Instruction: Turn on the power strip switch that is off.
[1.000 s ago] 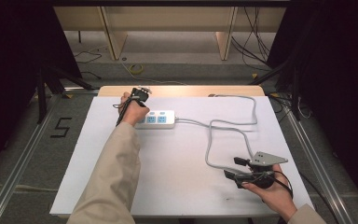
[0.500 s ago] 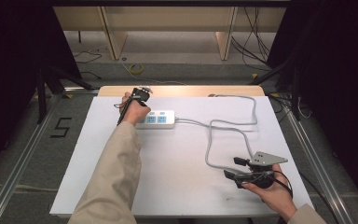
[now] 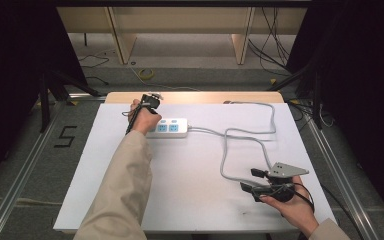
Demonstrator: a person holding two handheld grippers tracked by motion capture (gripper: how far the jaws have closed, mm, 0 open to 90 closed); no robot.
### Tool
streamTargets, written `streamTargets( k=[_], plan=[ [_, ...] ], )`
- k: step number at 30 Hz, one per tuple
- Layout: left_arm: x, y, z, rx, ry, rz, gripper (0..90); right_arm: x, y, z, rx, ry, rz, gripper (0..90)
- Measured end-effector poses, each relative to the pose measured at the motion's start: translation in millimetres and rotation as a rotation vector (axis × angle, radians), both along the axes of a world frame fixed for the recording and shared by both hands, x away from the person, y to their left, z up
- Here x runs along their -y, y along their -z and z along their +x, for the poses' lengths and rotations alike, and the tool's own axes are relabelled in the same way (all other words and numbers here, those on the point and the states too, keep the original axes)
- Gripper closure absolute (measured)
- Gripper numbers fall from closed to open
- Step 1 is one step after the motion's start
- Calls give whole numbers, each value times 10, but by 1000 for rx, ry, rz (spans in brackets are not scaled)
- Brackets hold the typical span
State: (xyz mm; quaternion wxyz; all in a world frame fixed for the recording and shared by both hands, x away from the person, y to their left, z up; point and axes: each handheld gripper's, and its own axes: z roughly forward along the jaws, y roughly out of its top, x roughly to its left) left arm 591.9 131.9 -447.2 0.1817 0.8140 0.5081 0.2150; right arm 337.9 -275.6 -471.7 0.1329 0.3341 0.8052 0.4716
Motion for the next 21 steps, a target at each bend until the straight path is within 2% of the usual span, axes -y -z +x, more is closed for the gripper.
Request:
streamTargets(
  k=[3,8,11,16,21],
  plan=[
    [9,0,-6,5,13,16,900,0,1,0,-2,1,0,322],
    [-14,-7,-17,9,17,11,899,0,2,1,1,0,-2,322],
    [-58,-18,-35,14,31,37,898,0,0,-1,-2,0,-1,322],
    [-146,-39,-67,48,12,20,897,-3,0,2,0,-2,-1,322],
    [-171,-68,-85,54,9,17,896,-17,0,3,2,-1,1,321]
  ],
)
